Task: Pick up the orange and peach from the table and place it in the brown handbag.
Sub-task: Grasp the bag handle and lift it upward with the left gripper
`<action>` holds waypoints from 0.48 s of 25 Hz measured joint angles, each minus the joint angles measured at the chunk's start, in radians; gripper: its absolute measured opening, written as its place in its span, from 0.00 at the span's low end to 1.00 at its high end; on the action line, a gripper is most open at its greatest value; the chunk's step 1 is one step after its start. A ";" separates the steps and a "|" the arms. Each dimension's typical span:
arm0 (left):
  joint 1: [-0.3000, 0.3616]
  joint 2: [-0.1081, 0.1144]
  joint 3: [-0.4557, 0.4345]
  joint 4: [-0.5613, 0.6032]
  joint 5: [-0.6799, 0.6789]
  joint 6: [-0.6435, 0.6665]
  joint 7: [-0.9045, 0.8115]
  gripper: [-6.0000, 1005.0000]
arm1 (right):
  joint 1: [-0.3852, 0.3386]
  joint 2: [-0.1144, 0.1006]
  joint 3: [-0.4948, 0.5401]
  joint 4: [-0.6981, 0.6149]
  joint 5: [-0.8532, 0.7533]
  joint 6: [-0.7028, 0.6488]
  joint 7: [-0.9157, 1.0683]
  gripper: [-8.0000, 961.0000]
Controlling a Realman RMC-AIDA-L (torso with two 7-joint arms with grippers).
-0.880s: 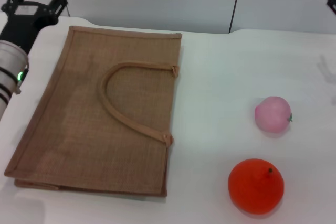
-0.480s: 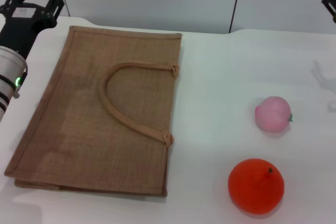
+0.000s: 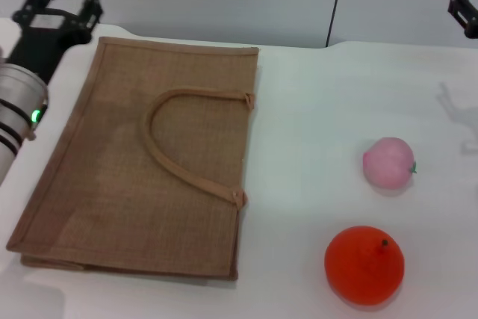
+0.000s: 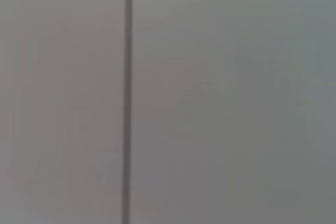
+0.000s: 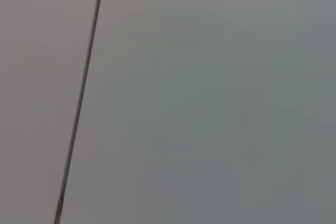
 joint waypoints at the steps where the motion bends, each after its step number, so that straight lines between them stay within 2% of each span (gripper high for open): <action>1: -0.004 0.001 0.000 0.000 0.034 0.011 -0.007 0.68 | 0.000 0.000 0.001 0.000 0.000 0.004 -0.001 0.92; 2: -0.004 0.001 0.000 0.000 0.034 0.011 -0.007 0.68 | 0.000 0.000 0.001 0.000 0.000 0.005 -0.002 0.92; 7: -0.023 0.007 0.010 0.004 0.236 0.059 -0.045 0.68 | 0.000 -0.002 0.003 0.000 -0.002 0.006 -0.004 0.92; 12: -0.019 0.008 0.012 0.007 0.365 0.109 -0.136 0.68 | -0.001 -0.003 0.005 0.002 -0.003 0.029 -0.010 0.92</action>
